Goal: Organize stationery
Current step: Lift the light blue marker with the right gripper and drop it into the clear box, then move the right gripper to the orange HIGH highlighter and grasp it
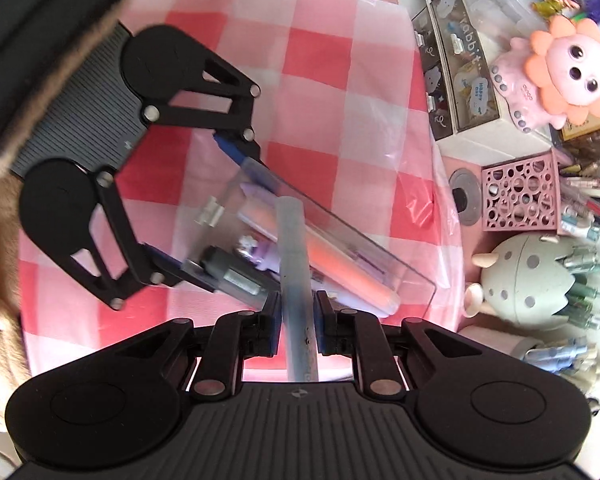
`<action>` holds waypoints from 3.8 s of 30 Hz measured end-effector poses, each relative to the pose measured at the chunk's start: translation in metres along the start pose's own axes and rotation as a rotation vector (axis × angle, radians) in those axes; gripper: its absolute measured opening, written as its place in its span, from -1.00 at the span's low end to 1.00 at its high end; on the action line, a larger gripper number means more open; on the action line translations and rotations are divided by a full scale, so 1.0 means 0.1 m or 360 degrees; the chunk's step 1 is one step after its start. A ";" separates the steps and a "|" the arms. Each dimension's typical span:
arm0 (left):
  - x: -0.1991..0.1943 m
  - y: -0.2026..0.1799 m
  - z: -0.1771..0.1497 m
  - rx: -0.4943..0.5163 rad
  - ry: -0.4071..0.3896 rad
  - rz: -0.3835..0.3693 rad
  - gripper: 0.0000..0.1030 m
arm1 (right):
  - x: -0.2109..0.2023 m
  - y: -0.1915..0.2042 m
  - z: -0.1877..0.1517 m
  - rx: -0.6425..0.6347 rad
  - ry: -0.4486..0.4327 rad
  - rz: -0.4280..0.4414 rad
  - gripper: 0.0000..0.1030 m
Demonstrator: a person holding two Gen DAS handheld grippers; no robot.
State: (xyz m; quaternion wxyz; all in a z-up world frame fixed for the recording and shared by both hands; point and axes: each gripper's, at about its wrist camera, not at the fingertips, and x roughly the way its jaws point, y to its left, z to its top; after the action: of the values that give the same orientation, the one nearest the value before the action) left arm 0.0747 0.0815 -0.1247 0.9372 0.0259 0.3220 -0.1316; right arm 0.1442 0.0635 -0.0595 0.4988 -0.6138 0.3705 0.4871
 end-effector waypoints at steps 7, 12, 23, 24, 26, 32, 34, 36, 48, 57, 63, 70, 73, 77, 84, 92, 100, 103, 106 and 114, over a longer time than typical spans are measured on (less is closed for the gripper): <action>-0.01 0.01 0.00 -0.0028 -0.0008 -0.0014 -0.08 | 0.11 -0.03 0.03 -0.0075 0.0076 -0.0138 -0.64; -0.01 0.01 0.00 -0.0026 -0.0007 -0.0012 -0.08 | 0.17 -0.07 0.05 -0.0094 0.0068 -0.0297 -0.49; 0.01 0.00 0.00 -0.0008 -0.0001 0.0002 -0.08 | 0.01 -0.21 -0.04 0.0067 -0.0078 -0.0393 -0.24; 0.01 -0.01 0.00 -0.0005 0.0000 0.0004 -0.08 | 0.01 -0.21 -0.05 0.0074 -0.0071 -0.0395 -0.27; 0.01 -0.01 0.00 -0.0002 0.0000 0.0006 -0.08 | 0.04 -0.21 -0.07 0.0101 -0.0059 -0.0397 -0.32; 0.01 -0.01 0.00 0.0002 0.0001 0.0006 -0.08 | 0.24 -0.10 -0.04 -0.0033 0.0008 -0.0504 -0.67; 0.01 -0.01 0.00 0.0002 0.0001 0.0006 -0.08 | 0.32 -0.03 -0.01 -0.0125 0.0018 -0.0583 -0.70; 0.01 -0.01 0.00 0.0001 0.0001 0.0006 -0.08 | 0.34 0.04 0.01 -0.0175 -0.0003 -0.0606 -0.70; 0.01 -0.01 0.00 0.0001 0.0001 0.0004 -0.08 | 0.02 -0.13 -0.13 0.0179 -0.0246 -0.0494 -0.51; 0.01 -0.01 0.00 0.0003 0.0001 0.0006 -0.08 | 0.00 -0.68 -0.54 0.0871 -0.0355 -0.0464 -0.47; 0.01 -0.01 0.00 0.0002 0.0001 0.0005 -0.08 | 0.00 -0.90 -0.69 0.1144 -0.0554 -0.0241 -0.33; 0.01 -0.01 0.00 0.0003 0.0001 0.0005 -0.08 | 0.15 -1.10 -0.72 0.1297 -0.0619 -0.0042 -0.29; 0.01 -0.01 0.00 0.0002 0.0001 0.0005 -0.08 | 0.19 -1.07 -0.68 0.1285 -0.0621 0.0009 -0.23; 0.01 -0.01 0.00 0.0002 0.0001 0.0005 -0.08 | 0.17 -0.94 -0.59 0.1183 -0.0609 0.0059 -0.28; 0.00 -0.02 0.01 0.0003 0.0001 0.0005 -0.08 | 0.07 -0.88 -0.56 0.1179 -0.0591 -0.0039 -0.24; 0.00 -0.02 0.01 0.0003 0.0001 0.0019 -0.07 | -0.10 -0.69 -0.72 0.1270 -0.0619 -0.0122 0.06; 0.00 -0.01 0.01 0.0004 0.0001 0.0033 -0.06 | -0.23 -0.42 -0.94 0.1334 -0.0620 -0.0209 0.29; 0.00 -0.01 0.01 -0.0004 0.0000 0.0047 -0.06 | -0.24 -0.31 -1.04 0.1383 -0.0610 -0.0259 0.36; 0.00 -0.02 0.01 -0.0006 0.0000 0.0057 -0.06 | -0.21 -0.19 -1.14 0.1411 -0.0591 -0.0291 0.39; 0.00 -0.04 0.00 -0.0016 -0.0001 0.0079 -0.06 | -0.08 0.08 -1.56 0.1606 -0.0546 -0.0338 0.41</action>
State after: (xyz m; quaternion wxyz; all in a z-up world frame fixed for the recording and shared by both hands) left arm 0.0733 0.0778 -0.1247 0.9403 0.0292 0.3218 -0.1068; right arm 0.1702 -0.0906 -0.0496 0.8313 -0.2439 0.4075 0.2888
